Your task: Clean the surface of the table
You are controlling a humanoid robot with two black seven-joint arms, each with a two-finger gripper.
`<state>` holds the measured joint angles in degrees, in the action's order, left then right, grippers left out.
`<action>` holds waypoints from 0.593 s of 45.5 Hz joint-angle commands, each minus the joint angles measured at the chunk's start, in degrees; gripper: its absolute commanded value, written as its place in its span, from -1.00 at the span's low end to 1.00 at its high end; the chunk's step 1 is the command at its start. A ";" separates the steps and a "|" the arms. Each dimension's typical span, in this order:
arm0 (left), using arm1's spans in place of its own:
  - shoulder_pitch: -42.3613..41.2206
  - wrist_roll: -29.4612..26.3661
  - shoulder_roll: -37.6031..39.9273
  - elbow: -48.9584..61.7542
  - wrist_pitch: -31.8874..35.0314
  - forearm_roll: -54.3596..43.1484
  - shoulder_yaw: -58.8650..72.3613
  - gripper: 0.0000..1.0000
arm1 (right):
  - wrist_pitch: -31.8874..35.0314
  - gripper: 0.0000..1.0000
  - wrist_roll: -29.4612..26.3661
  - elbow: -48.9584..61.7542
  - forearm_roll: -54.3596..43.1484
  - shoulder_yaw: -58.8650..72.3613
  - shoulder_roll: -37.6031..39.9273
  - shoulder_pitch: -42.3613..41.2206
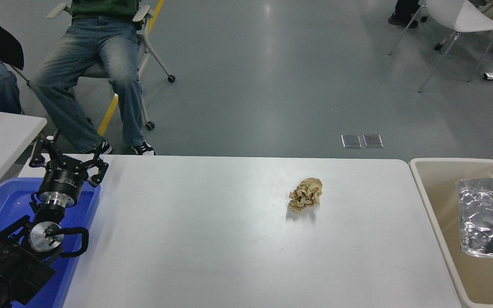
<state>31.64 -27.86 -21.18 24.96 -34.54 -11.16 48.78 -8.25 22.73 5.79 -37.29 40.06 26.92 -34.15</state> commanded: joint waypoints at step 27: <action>0.00 0.00 0.09 0.00 0.44 0.00 0.00 1.00 | -0.80 1.00 -0.23 0.18 1.25 -2.44 -0.20 -0.22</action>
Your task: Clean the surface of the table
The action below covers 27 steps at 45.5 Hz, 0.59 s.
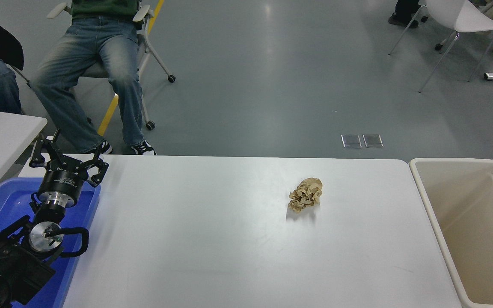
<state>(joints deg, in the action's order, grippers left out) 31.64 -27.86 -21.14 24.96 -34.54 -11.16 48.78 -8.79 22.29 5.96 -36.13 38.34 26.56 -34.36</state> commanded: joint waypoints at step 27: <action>0.00 0.00 0.05 0.00 0.70 -0.09 0.00 1.00 | 0.70 1.00 0.30 0.11 5.72 -4.15 1.30 -4.14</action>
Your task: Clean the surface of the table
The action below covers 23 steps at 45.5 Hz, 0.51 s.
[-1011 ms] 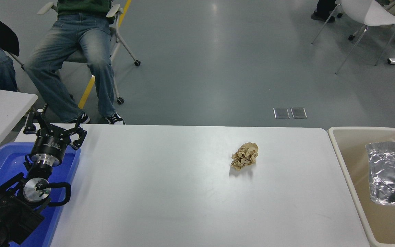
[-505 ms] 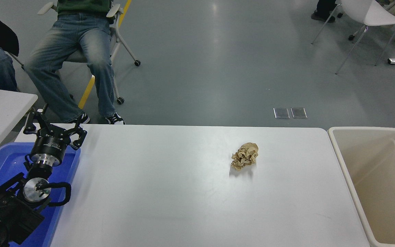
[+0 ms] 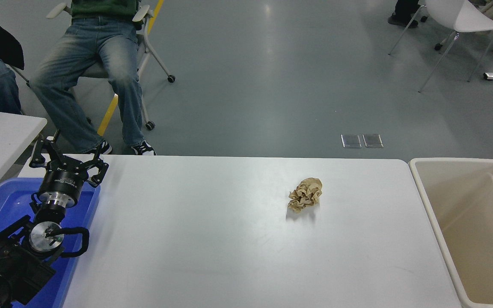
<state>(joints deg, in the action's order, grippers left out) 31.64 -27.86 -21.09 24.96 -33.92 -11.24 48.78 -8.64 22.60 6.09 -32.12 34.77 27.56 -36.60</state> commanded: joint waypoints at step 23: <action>0.00 0.00 0.00 0.00 0.08 -0.09 0.00 1.00 | 0.64 1.00 0.34 -0.20 4.96 -1.11 2.32 -3.12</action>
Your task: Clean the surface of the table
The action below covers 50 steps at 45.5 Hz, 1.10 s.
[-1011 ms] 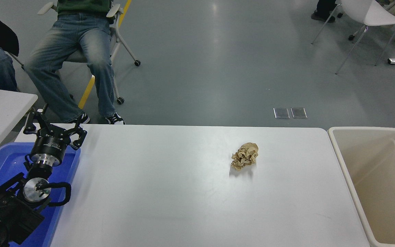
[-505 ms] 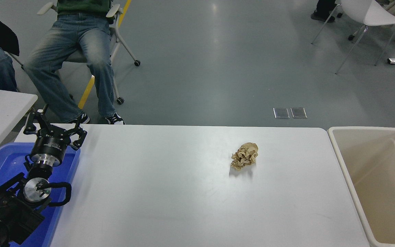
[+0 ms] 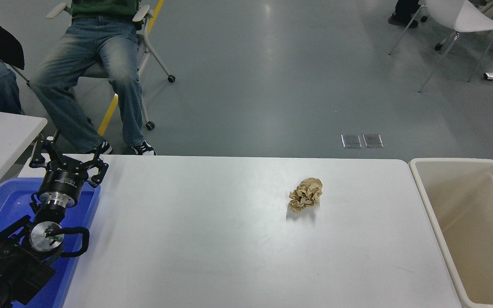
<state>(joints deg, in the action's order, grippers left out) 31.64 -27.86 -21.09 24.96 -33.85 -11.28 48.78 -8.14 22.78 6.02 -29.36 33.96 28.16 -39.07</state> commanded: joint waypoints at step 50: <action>0.00 0.00 0.00 0.00 0.01 -0.06 0.00 1.00 | 27.65 1.00 -0.11 -28.52 19.60 -62.35 10.17 2.86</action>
<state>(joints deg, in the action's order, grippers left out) 31.64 -27.86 -21.09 24.96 -33.83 -11.32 48.78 6.13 22.75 -18.86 -18.23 -18.91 39.51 -40.07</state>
